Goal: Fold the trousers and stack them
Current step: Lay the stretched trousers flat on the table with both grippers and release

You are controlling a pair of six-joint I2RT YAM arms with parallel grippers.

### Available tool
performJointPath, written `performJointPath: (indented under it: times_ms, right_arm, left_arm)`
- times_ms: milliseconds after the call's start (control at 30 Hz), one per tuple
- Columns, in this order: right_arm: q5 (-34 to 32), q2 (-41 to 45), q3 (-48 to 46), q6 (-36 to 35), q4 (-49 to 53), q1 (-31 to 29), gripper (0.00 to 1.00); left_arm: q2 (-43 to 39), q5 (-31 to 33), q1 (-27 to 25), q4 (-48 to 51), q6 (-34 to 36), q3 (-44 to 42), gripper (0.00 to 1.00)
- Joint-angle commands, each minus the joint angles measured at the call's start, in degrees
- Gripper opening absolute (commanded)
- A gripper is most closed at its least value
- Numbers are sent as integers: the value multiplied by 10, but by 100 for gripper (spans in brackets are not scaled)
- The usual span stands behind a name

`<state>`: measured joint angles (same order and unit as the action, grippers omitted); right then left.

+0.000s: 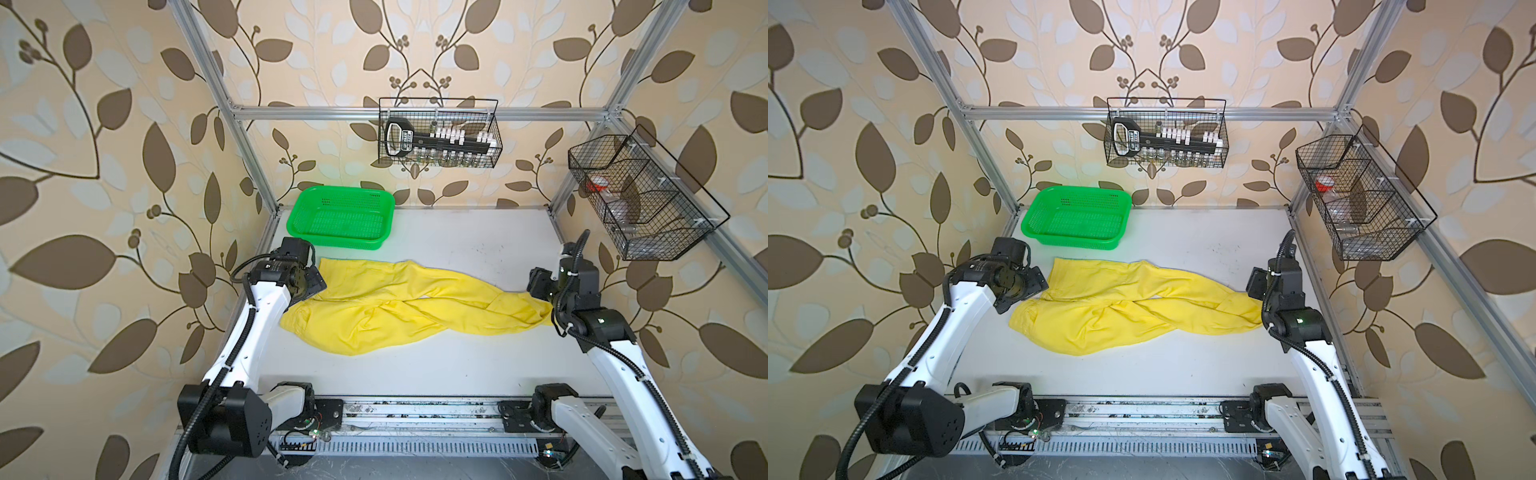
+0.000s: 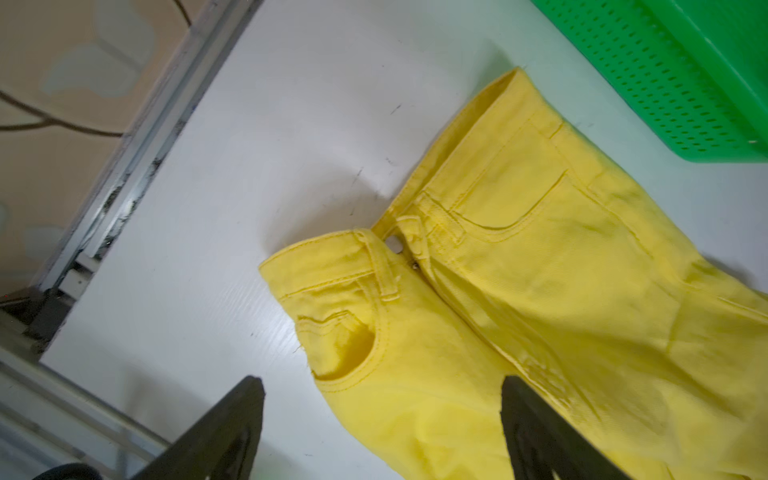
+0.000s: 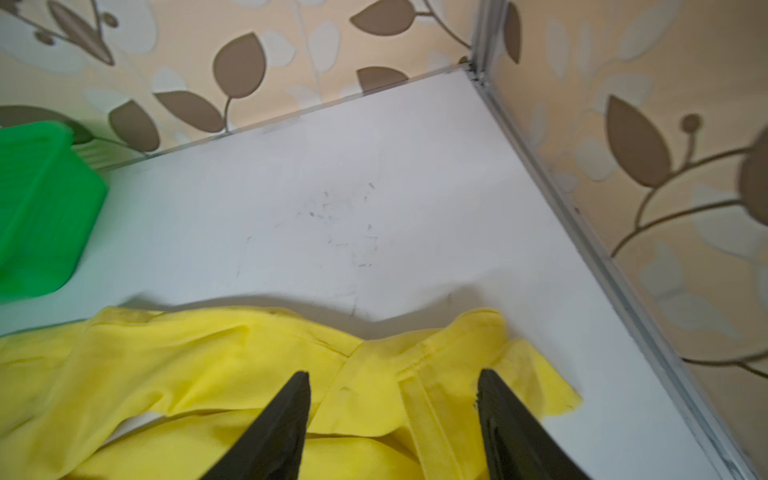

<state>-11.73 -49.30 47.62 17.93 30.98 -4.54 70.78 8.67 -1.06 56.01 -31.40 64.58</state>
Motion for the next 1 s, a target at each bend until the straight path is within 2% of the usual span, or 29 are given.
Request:
performJointPath:
  times_ms: [0,200,333,533,700,833,967]
  right_arm:
    - [89,-18,-24,-10,-35,-42,66]
    - [74,-48,-82,56,-21,-127,69]
    - [82,-41,-147,115,-32,-131,69]
    - [78,-30,-209,179,-42,-132,72]
    - [66,-89,-220,182,-67,-125,74]
    - [52,-148,-211,167,-106,-113,73]
    - [43,-207,-201,141,-140,-94,73]
  left_arm:
    - [39,-59,0,3,12,27,92]
    - [63,-48,2,-39,-14,-13,93]
    - [77,-7,3,-29,-49,-22,94]
    - [1,58,19,12,-119,-82,93]
    - [-85,11,81,7,-158,-167,89]
    - [-117,-17,95,-1,-185,-232,81]
    - [-117,-72,107,-72,-199,-306,72]
